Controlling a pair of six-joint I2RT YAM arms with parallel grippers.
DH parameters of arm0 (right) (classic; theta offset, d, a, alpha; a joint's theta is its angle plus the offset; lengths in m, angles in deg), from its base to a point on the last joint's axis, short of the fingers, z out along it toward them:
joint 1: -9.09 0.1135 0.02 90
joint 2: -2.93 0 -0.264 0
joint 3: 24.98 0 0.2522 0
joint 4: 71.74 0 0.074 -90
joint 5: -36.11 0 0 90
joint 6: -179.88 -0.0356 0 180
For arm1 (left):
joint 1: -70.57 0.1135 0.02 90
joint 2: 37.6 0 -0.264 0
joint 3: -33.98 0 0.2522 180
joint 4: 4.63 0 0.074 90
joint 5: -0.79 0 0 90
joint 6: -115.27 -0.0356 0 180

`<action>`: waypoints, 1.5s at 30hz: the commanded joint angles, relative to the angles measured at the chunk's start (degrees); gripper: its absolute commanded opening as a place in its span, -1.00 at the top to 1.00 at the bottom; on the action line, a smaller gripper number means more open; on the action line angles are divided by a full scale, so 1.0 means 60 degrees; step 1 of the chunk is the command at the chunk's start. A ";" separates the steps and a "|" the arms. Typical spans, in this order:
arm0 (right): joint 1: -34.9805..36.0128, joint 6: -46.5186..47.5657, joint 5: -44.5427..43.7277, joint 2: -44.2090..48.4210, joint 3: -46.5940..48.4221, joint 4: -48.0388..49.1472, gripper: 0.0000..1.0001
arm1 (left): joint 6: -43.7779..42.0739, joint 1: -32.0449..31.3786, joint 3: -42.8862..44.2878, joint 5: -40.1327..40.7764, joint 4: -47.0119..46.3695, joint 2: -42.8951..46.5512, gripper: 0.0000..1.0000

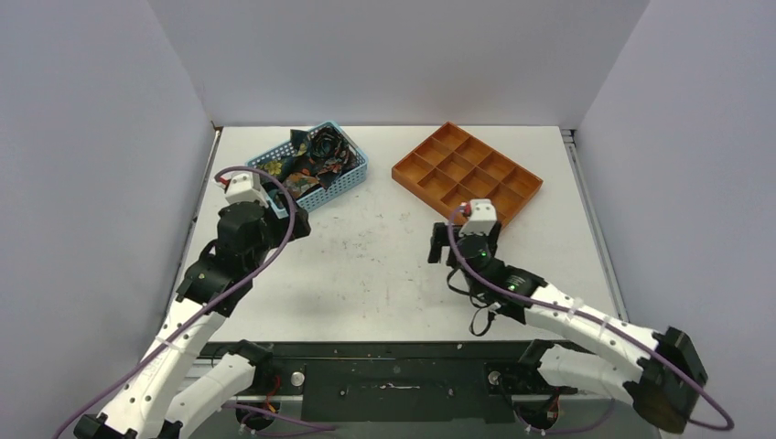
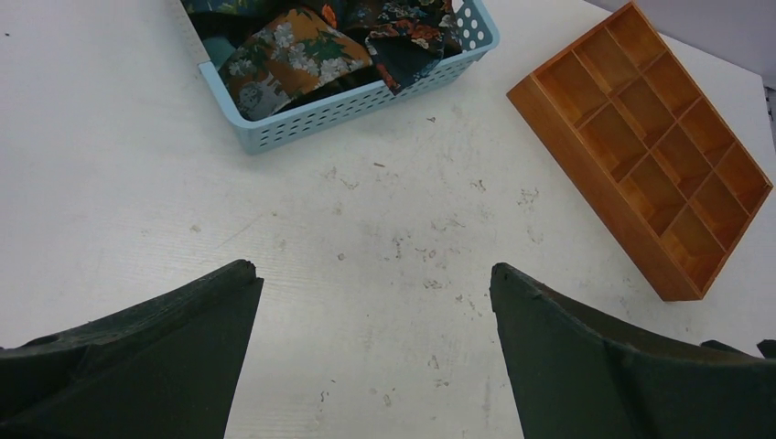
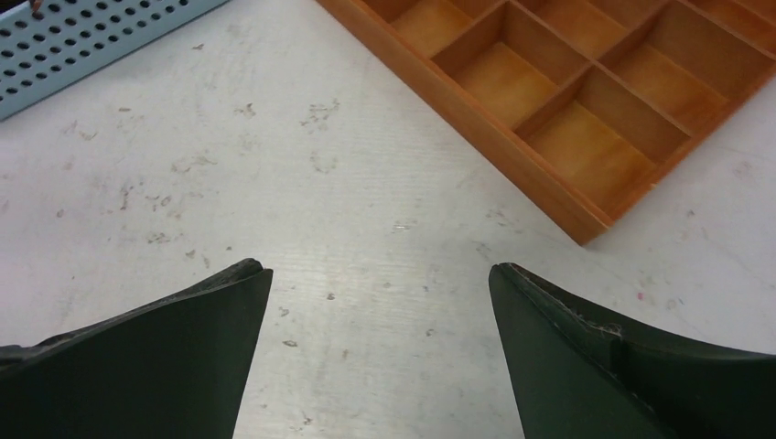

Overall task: Roll the ties
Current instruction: Pick up the tie from the bin.

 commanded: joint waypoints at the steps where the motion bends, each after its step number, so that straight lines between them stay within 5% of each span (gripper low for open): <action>1: 0.1497 0.0333 -0.1860 -0.1817 0.1300 0.0431 -0.88 | 0.0177 0.0122 -0.0583 -0.0557 -0.0920 0.0245 -0.93; 4: 0.1451 -0.0372 -0.1604 -0.2657 0.1385 0.0084 -0.86 | 0.0168 0.0157 -0.1292 -0.1167 -0.1463 0.0890 -0.93; 9: -0.0178 -0.0951 0.1132 -0.2869 0.0828 0.1456 -0.95 | 0.0315 0.0166 -0.2043 -0.0840 -0.1754 0.1613 -1.00; 15: -0.0548 -0.1088 0.1027 -0.4909 0.2998 0.1361 -0.96 | 0.0774 0.0621 -0.1857 0.0053 -0.1354 0.1219 -0.99; 18: -0.1211 -0.1676 0.1452 -0.5819 0.3596 0.1578 -0.96 | 0.1566 0.1948 -0.1251 -0.1064 -0.1359 -0.0164 -1.00; 22: -0.1148 -0.1839 0.1726 -0.6122 0.3658 0.2013 -0.96 | 0.2581 0.3627 -0.0119 -0.3043 -0.1914 -0.2993 -0.65; 33: 0.0643 -0.1561 0.1463 -0.4970 0.1961 0.2189 -0.96 | 0.1842 0.3602 0.3277 -0.2360 -0.3125 -0.7980 -0.58; 45: 0.0872 -0.1224 0.1686 -0.3818 0.1137 0.2102 -0.99 | 0.1123 0.3256 0.4778 -0.2002 -0.2141 -0.9953 -0.61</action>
